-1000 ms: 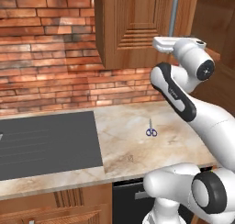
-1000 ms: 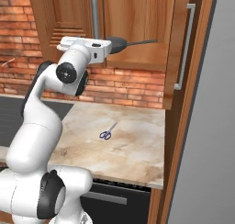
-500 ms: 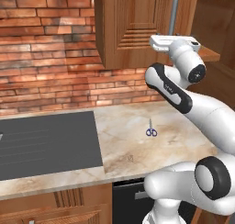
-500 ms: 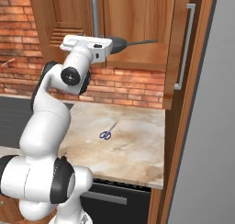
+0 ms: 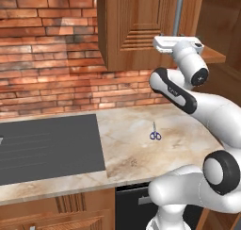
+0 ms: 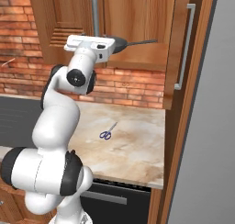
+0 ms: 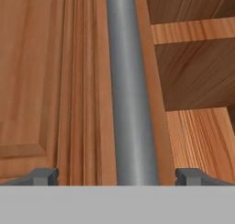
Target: Pick the pan from the cabinet and place it on the stove. Then turn on the stove burner for the pan.
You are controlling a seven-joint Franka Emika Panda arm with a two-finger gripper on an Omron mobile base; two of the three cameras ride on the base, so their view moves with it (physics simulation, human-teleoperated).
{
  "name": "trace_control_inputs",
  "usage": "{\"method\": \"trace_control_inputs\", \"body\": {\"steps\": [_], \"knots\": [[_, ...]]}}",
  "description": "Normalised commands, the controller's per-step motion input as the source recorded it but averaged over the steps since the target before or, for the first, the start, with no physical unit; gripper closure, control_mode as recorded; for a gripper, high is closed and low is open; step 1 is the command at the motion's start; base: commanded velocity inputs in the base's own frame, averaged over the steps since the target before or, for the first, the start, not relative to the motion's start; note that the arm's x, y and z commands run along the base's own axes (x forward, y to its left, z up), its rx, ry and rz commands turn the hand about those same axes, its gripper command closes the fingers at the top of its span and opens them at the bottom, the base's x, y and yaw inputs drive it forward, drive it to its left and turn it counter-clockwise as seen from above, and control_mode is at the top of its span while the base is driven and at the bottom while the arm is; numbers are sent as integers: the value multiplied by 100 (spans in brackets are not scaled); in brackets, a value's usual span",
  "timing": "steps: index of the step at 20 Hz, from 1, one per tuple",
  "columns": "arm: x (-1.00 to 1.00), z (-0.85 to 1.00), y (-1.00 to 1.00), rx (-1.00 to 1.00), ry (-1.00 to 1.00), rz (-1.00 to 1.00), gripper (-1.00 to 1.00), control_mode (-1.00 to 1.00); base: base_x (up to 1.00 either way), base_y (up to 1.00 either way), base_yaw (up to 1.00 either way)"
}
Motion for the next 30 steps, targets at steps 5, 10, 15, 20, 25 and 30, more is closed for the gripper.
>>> {"method": "trace_control_inputs", "body": {"steps": [5,10,15,20,25,30], "knots": [[13,0,-2,0,0,0,-100,-100,0,0,0],[14,0,2,0,0,0,100,-100,0,0,0],[22,0,14,0,0,0,100,-100,0,0,0],[16,0,18,0,1,0,100,-100,0,0,0],[3,0,1,0,1,2,100,-100,0,0,0],[3,0,-17,0,0,7,100,-100,0,0,0]]}}
